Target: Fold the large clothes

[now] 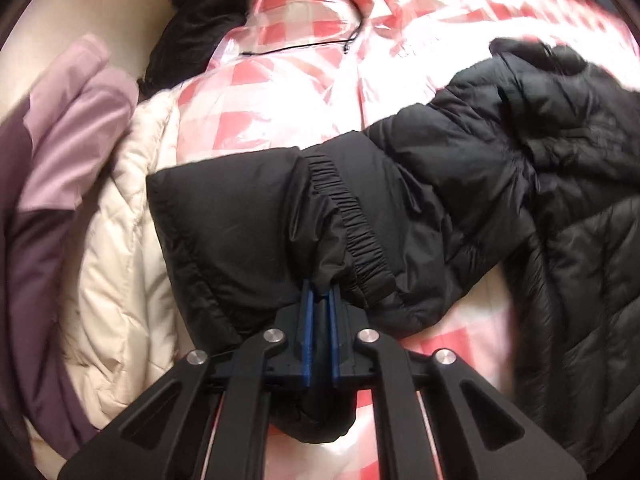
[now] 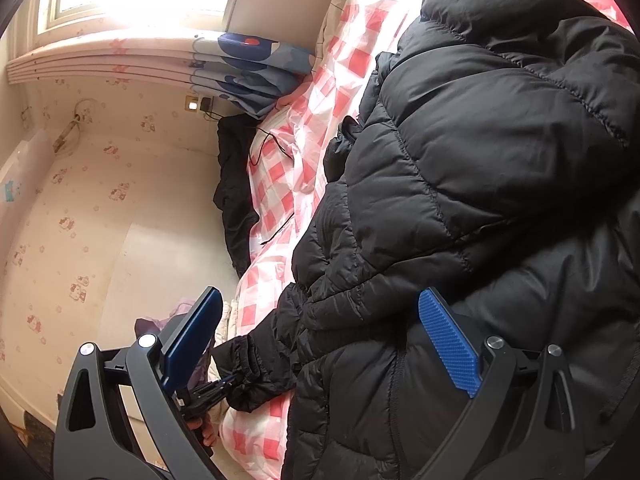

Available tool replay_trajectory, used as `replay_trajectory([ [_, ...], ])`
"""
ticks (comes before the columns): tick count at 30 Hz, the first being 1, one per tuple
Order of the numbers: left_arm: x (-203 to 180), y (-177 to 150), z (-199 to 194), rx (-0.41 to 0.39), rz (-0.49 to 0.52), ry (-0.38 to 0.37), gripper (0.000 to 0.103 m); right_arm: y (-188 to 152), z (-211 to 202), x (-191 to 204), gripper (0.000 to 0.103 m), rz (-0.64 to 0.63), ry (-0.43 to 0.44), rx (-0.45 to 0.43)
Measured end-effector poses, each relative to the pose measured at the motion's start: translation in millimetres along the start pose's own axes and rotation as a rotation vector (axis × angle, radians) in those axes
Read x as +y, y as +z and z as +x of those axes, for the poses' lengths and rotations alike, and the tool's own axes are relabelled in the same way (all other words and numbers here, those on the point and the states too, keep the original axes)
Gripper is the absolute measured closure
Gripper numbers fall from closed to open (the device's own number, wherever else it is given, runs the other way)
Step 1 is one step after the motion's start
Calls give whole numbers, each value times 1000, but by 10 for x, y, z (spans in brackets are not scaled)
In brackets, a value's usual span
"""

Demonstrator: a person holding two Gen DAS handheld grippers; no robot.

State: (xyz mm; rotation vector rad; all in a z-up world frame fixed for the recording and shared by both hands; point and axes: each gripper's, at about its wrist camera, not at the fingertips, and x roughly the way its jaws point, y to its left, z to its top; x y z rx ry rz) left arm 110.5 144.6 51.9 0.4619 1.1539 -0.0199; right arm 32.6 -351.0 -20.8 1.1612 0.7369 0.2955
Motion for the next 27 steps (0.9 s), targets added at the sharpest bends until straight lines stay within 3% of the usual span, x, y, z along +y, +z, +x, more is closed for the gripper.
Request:
replay_trajectory([
  [3,34,6,-143,-57,-58,-40,100,3,0,2,8,0,0,1],
  [10,16,4,-823,-266,-205,-354,101,-10,-11,17,8,5,12,4],
  [14,-173,54,-1177,-376,-236,-531,101,-83,105,183,8,-55,42,82],
  [20,-844,374,-1486,-479,-161,-720,100,-346,413,536,7,-137,235,285],
  [27,-2028,938,-1530,-529,-5,-899,101,-167,247,392,7,-15,357,217],
])
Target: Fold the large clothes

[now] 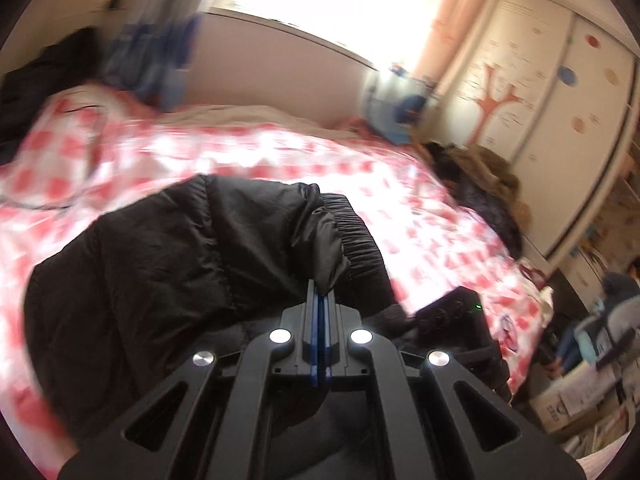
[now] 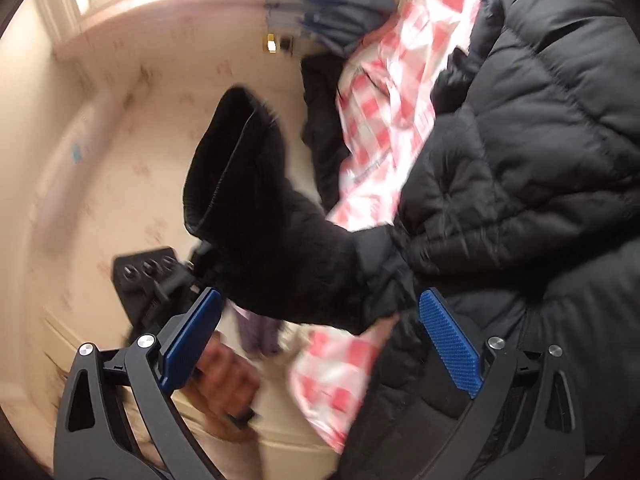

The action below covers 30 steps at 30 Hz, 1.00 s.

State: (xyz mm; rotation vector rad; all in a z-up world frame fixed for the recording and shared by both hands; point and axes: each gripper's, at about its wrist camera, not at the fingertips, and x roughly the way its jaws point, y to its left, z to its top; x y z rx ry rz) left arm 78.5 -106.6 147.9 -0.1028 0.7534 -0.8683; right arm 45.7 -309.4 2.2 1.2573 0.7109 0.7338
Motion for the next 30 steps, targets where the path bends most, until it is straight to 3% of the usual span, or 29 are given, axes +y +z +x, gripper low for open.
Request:
replay_trajectory([
  [6,-187,-262,749,55,9,-87,100,263,-197,-177,7,84,144,-80],
  [8,-190,-392,886,73,-2,-119,100,338,-232,-245,7,100,115,-95],
  [13,-252,-611,1003,110,50,-93,100,342,-204,-394,8,118,86,-113],
  [14,-249,-640,997,112,57,-78,99,331,-210,-399,19,105,73,-122],
  [15,-256,-668,975,110,64,-62,98,330,-212,-414,42,98,64,-128],
  [16,-249,-694,945,109,68,-54,95,332,-200,-439,53,99,45,-127],
  [17,-246,-717,897,103,71,-47,92,341,-197,-467,80,93,5,-129],
  [18,-224,-726,827,93,66,-52,71,348,-208,-485,87,79,-45,-137],
  [19,-202,-739,731,79,54,-60,41,362,-239,-511,88,72,-66,-144],
  [20,-160,-750,646,50,45,-58,34,378,-265,-498,91,56,-105,-154],
  [23,75,-797,268,-75,-16,-116,28,457,-352,-212,93,-83,-222,-177],
  [24,202,-816,165,-113,-57,-120,22,504,-403,-51,93,-146,-259,-194],
  [27,759,-786,-78,-183,-229,-53,21,649,-597,403,94,-300,-317,-271],
  [30,1202,-786,-303,-256,-396,-4,21,762,-676,597,94,-388,-403,-301],
])
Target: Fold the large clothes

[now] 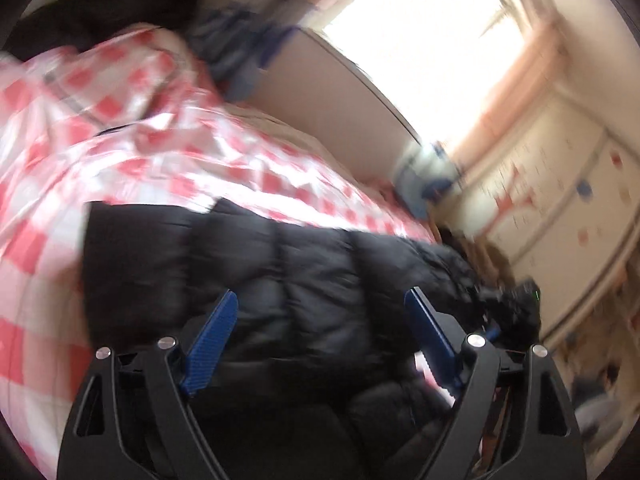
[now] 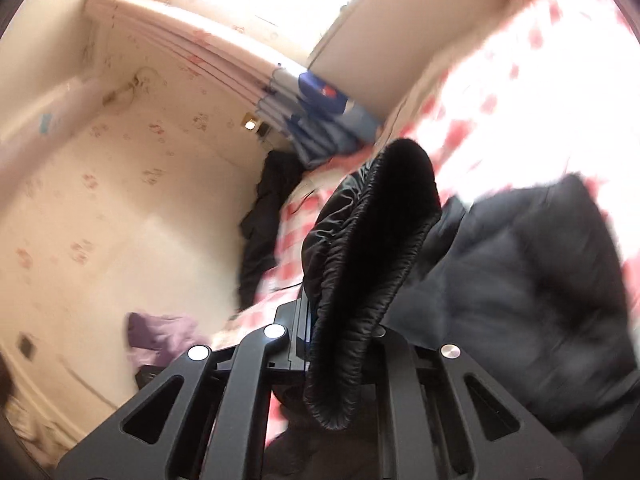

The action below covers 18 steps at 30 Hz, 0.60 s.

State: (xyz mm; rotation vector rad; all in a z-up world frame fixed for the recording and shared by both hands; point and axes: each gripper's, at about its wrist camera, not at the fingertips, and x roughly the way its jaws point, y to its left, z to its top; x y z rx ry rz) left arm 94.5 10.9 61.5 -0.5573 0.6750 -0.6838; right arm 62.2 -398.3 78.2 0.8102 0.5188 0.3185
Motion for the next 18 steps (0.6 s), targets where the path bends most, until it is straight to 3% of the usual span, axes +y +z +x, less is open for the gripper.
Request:
replay_trajectory([
  [3,193,47,-45,-21,-54,73,16,-24,3,-197,94,-28,-132,-4],
  [6,224,10,93,22,-52,127,16,-165,37,-572,94,31,-225,34],
  [9,264,-96,327,95,-30,223,16,-290,42,-885,94,95,-261,63],
  [12,347,-209,526,170,-21,320,16,-235,17,-924,94,87,-240,36],
  [18,255,-242,517,129,49,326,13,-145,-129,-869,94,12,-290,-42],
])
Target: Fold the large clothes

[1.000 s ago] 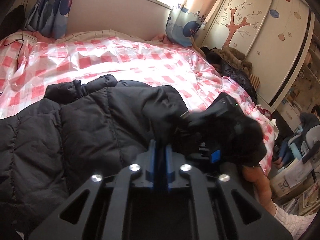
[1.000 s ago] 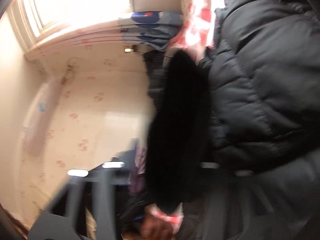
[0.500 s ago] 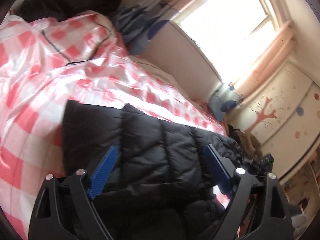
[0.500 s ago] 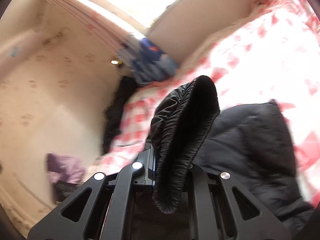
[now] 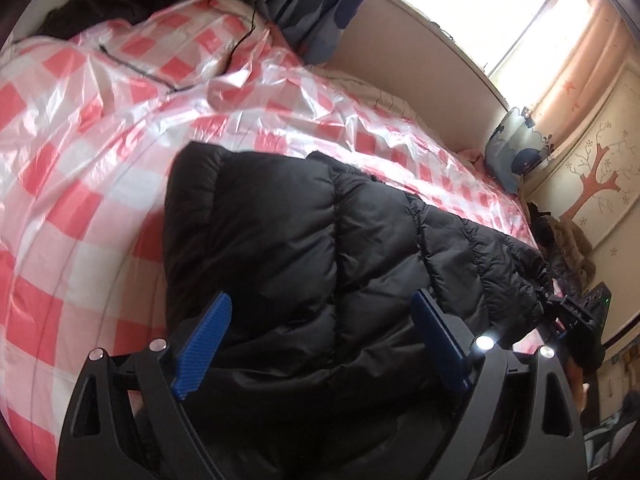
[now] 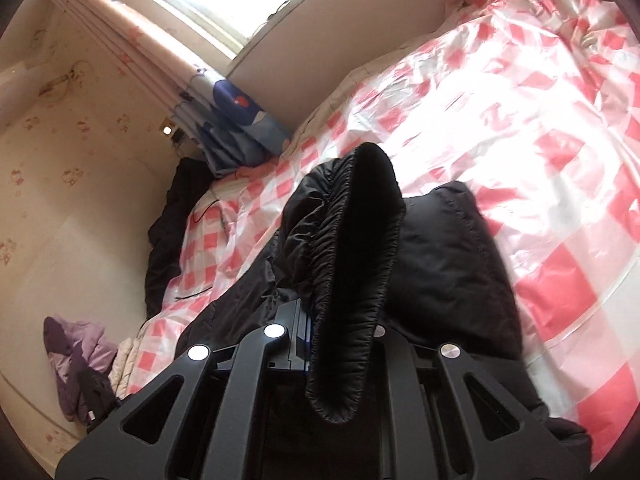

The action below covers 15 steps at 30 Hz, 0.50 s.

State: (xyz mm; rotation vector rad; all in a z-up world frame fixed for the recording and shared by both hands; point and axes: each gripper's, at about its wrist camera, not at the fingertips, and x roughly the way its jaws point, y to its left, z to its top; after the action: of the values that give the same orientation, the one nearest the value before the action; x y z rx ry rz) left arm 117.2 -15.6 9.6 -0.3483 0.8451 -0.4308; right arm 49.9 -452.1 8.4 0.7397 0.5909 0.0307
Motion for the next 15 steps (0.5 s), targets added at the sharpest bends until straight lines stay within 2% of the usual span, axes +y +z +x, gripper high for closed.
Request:
replay_trajectory([
  [3,17,-29,112,28,25,77,10,-4,123,-225,94,52,-76,46],
  [6,61,-94,280,104,23,115,10,-85,240,-488,93,132,-90,107],
  [10,28,-149,381,135,70,171,9,-96,270,-572,89,160,-103,133],
  [13,-12,-125,283,94,70,161,9,-55,237,-696,79,242,-85,152],
  [14,-26,-107,234,67,70,143,9,-45,173,-736,62,278,-90,142],
  [15,-43,-98,205,51,71,136,9,-28,86,-769,54,308,-101,121],
])
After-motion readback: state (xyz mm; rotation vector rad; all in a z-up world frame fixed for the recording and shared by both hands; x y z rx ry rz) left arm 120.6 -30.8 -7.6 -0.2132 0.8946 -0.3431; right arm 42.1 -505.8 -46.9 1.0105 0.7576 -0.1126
